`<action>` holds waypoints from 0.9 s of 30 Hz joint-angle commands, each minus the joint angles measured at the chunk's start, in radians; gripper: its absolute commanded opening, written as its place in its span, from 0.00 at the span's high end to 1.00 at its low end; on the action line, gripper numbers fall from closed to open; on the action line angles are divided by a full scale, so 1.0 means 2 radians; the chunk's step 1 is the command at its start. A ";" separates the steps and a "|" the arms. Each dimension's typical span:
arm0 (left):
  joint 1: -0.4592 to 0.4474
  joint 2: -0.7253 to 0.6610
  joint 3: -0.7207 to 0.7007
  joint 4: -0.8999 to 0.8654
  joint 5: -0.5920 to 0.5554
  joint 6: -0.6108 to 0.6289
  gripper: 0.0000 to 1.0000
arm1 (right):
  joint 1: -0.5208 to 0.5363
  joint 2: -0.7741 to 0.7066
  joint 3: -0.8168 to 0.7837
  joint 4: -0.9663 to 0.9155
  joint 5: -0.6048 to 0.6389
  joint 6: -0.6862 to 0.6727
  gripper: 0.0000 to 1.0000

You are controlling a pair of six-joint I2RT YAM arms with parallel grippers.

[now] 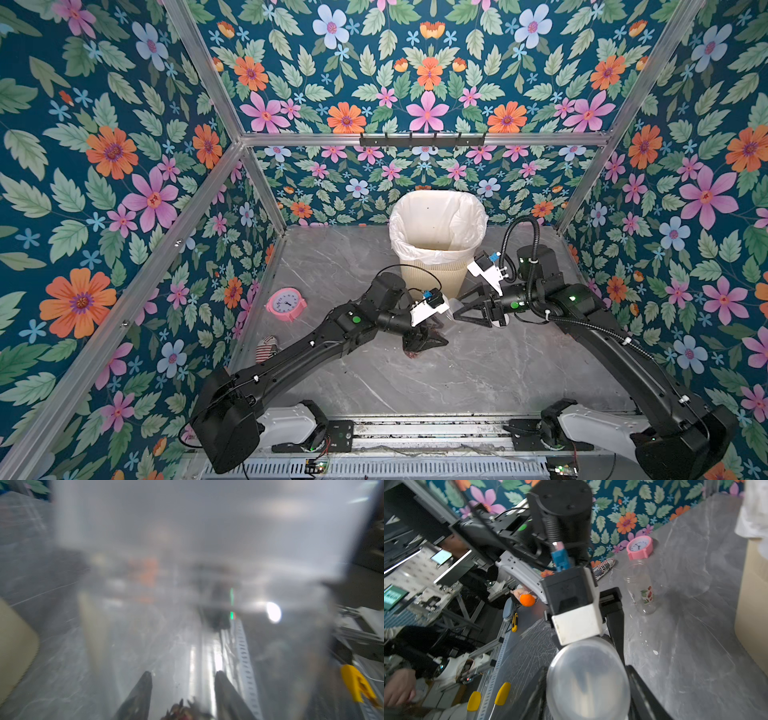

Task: Empty the moldy dried flower tea in the jars
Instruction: Unscrew the lid from the jar.

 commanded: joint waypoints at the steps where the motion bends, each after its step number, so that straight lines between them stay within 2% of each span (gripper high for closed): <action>1: 0.000 -0.008 0.009 0.049 0.118 -0.021 0.75 | -0.003 -0.013 -0.011 -0.045 -0.043 -0.107 0.50; 4: 0.000 -0.017 0.014 0.052 0.129 -0.021 0.75 | -0.010 -0.026 -0.024 -0.022 -0.071 -0.099 0.45; 7: 0.000 -0.020 0.021 0.037 0.109 -0.009 0.75 | -0.010 -0.030 -0.032 0.021 -0.081 -0.049 0.32; 8: 0.000 -0.018 0.023 0.031 0.099 0.000 0.75 | -0.010 -0.032 -0.034 0.041 -0.075 -0.021 0.26; 12: 0.000 -0.018 0.017 0.035 0.024 0.012 0.78 | -0.010 -0.033 -0.033 0.107 -0.021 0.068 0.16; 15: -0.001 -0.014 0.010 0.040 -0.060 0.022 0.78 | -0.010 -0.023 -0.022 0.126 0.010 0.117 0.15; 19: -0.001 -0.001 0.007 0.043 -0.120 0.023 0.78 | -0.010 -0.002 -0.006 0.125 0.033 0.149 0.14; 22: -0.001 0.004 -0.001 0.056 -0.144 0.017 0.78 | -0.010 0.011 0.000 0.108 0.044 0.141 0.17; 27: -0.001 -0.001 -0.013 0.081 -0.140 0.011 0.79 | -0.010 0.026 -0.001 0.102 0.036 0.136 0.23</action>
